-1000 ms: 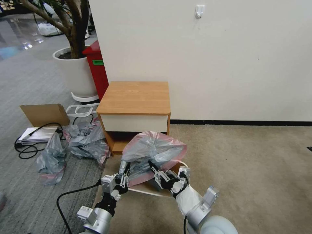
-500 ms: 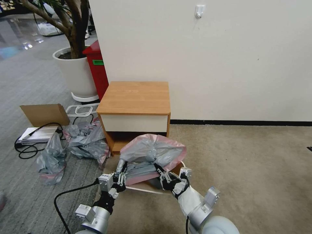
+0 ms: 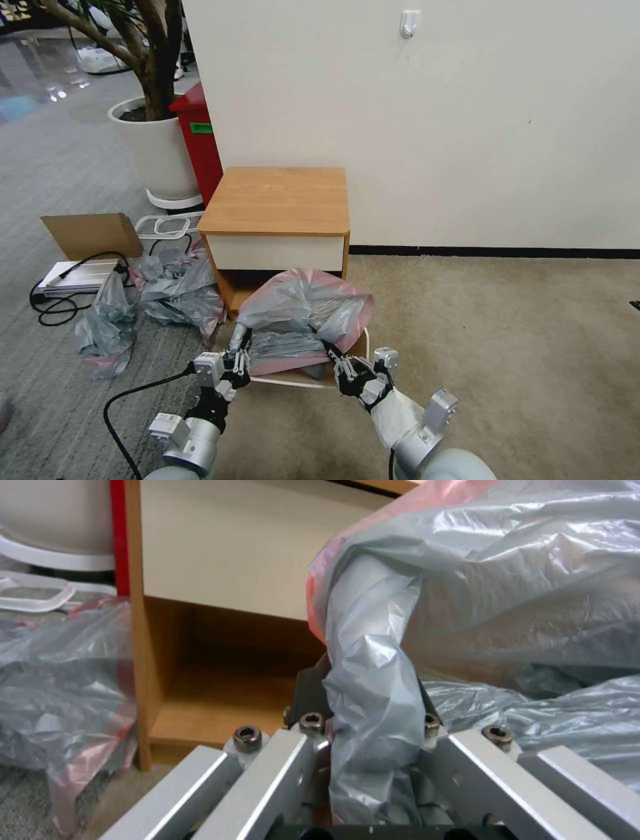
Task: Pick up the garbage bag from the table and place it over the trash can.
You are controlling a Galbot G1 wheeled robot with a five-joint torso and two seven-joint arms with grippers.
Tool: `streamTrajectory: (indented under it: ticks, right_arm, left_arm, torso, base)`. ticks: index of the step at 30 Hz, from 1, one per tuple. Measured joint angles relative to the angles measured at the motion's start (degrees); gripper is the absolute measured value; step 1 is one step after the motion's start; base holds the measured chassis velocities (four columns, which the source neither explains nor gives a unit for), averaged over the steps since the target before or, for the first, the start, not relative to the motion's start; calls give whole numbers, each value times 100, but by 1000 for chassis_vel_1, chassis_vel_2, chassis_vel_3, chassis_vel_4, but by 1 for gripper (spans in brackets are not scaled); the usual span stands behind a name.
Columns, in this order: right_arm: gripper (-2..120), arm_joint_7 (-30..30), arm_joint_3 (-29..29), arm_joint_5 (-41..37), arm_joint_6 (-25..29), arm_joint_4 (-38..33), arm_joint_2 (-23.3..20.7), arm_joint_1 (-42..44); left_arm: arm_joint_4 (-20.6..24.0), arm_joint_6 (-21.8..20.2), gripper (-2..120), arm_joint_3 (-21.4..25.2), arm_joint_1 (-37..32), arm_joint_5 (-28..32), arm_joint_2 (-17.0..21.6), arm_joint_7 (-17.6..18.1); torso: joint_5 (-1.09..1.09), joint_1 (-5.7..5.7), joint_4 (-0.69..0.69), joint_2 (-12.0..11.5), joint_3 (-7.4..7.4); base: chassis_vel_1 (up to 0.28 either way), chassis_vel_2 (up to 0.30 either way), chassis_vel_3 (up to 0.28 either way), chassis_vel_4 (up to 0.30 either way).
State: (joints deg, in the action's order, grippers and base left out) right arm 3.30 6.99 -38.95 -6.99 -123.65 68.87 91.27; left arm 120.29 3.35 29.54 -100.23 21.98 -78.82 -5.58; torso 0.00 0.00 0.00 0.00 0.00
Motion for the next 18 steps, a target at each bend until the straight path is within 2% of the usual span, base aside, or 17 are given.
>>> streamTrajectory:
  ticks: [11, 18]
  right_arm:
    - [0, 34, -9, 96, 38, -78, -62, 114]
    - [0, 55, -1, 145, 65, -101, -182, 227]
  left_arm:
    - [5, -218, 7, 17, 95, 72, -3, 357]
    - [159, -456, 7, 10, 117, 478, -9, 629]
  torso:
    - [0, 0, 0, 0, 0]
    - [-1, 0, 0, 0, 0]
  base:
    - [0, 0, 0, 0]
    - [0, 0, 0, 0]
